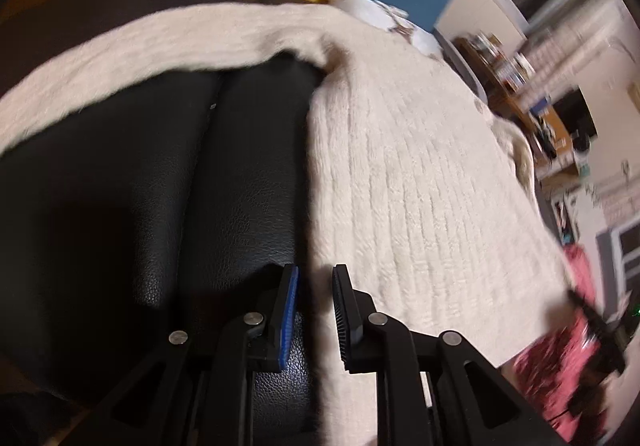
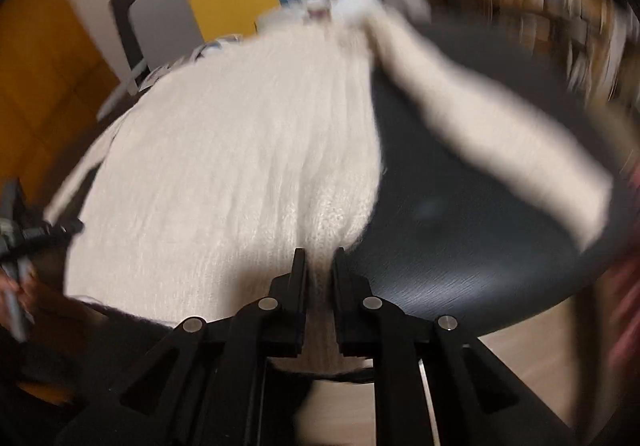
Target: Fold clothes
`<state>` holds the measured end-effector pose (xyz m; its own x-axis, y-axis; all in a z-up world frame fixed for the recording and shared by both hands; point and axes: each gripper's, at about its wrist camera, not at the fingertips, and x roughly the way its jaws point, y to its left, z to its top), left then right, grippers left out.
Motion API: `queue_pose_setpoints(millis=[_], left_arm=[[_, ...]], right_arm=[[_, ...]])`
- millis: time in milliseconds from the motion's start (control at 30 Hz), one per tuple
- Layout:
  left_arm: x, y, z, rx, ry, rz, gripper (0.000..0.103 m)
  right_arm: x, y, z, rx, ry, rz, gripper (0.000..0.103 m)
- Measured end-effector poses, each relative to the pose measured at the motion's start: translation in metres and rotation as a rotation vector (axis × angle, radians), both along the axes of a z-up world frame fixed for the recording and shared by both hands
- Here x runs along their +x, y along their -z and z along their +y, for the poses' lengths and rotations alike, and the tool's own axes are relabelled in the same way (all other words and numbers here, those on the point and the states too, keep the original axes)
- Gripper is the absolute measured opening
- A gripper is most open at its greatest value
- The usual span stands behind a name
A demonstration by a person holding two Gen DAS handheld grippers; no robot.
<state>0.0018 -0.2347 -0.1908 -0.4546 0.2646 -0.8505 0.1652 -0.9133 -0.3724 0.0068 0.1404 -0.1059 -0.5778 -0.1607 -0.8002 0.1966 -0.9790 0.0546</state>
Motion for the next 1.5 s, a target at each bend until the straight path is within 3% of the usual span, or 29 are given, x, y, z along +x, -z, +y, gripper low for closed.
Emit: queue_pose_setpoints(millis=[100, 133, 267, 333, 433, 533, 567, 667, 800, 967, 1200, 1300, 1333, 1367, 1500], left_arm=[[0.0, -0.001, 0.009, -0.07, 0.034, 0.02, 0.016], [0.0, -0.002, 0.01, -0.073, 0.035, 0.019, 0.016], [0.004, -0.012, -0.007, 0.061, -0.008, 0.057, 0.016], [0.004, -0.016, -0.021, 0.113, -0.041, 0.081, 0.016], [-0.003, -0.019, -0.043, 0.143, -0.091, 0.093, 0.017], [-0.025, -0.016, -0.055, 0.191, -0.12, 0.073, 0.017], [-0.035, -0.012, -0.058, 0.219, -0.134, 0.065, 0.018], [-0.068, -0.002, -0.068, 0.301, -0.178, 0.038, 0.019], [-0.105, 0.014, -0.085, 0.411, -0.265, 0.001, 0.02], [-0.133, 0.036, -0.095, 0.531, -0.345, -0.017, 0.025], [-0.155, 0.057, -0.096, 0.653, -0.45, 0.025, 0.031], [-0.163, 0.063, -0.095, 0.651, -0.49, 0.06, 0.029], [-0.165, 0.062, -0.094, 0.618, -0.496, 0.076, 0.025], [-0.168, 0.059, -0.093, 0.552, -0.501, 0.086, 0.009], [-0.176, 0.029, -0.09, 0.297, -0.457, 0.184, 0.004]], right_arm=[[0.004, 0.009, -0.003, 0.145, -0.005, -0.035, 0.007], [0.0, 0.027, -0.002, 0.159, -0.009, -0.095, 0.007], [-0.002, 0.053, 0.007, 0.13, 0.016, -0.161, 0.011], [-0.002, 0.044, 0.017, 0.138, 0.057, -0.129, 0.029], [-0.001, 0.016, 0.033, 0.229, 0.142, -0.018, 0.051], [-0.004, -0.016, 0.033, 0.139, 0.16, 0.093, 0.054], [-0.006, -0.025, 0.028, 0.053, 0.13, 0.113, 0.055], [-0.021, -0.029, -0.009, -0.194, -0.032, 0.074, 0.056], [-0.041, -0.009, -0.07, -0.354, -0.18, -0.034, 0.056], [-0.063, 0.011, -0.135, -0.372, -0.278, -0.103, 0.056], [-0.084, 0.028, -0.161, -0.393, -0.292, -0.137, 0.056], [-0.094, 0.037, -0.163, -0.39, -0.278, -0.153, 0.056], [-0.096, 0.04, -0.164, -0.389, -0.274, -0.159, 0.056], [-0.097, 0.043, -0.164, -0.383, -0.267, -0.161, 0.056], [-0.096, 0.045, -0.165, -0.337, -0.257, -0.154, 0.056]])
